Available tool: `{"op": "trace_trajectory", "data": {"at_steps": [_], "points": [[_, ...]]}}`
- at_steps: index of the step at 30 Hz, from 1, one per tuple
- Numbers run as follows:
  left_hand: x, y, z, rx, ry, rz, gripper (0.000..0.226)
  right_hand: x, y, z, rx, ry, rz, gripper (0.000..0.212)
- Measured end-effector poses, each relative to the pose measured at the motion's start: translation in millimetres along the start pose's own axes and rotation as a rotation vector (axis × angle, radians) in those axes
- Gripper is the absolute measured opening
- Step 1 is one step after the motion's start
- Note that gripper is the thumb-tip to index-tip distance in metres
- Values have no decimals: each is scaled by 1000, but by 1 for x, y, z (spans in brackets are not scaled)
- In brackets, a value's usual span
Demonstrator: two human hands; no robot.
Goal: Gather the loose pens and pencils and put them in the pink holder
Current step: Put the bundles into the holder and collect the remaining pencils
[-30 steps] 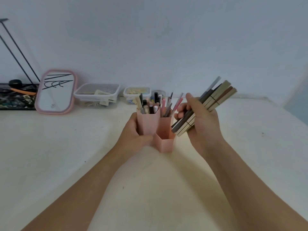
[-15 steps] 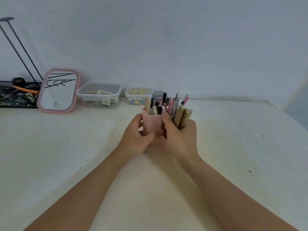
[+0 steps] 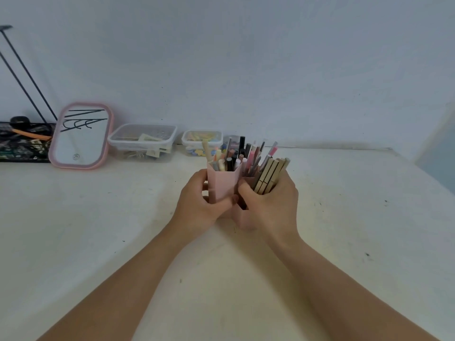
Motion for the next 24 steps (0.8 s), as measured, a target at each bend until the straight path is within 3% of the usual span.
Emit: {"op": "trace_trajectory", "data": {"at_steps": [4, 8, 13, 16, 20, 24], "points": [[4, 0, 2, 3, 16, -3, 67, -2, 6, 4, -38, 31, 9, 34], [7, -1, 4, 23, 24, 11, 70, -35, -14, 13, 141, -128, 97, 50], [8, 3, 6, 16, 40, -16, 65, -41, -31, 12, 396, -177, 206, 32], [8, 6, 6, 26, 41, -47, 59, -41, -34, 13, 540, -130, 245, 57], [11, 11, 9, -26, 23, -52, 73, -42, -36, 10, 761, -34, 149, 94], [16, 5, 11, 16, 39, -51, 69, -61, -38, 14, 659, -39, 77, 96]]}}
Point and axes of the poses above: each hand's wrist, its own z-axis towards the middle knuckle, its own y-axis out of the back of the hand, x = y × z, the point moved 9 cm from there along z, towards the middle knuckle, and after that the axes turned 6 degrees about y, right-handed, at the moved point
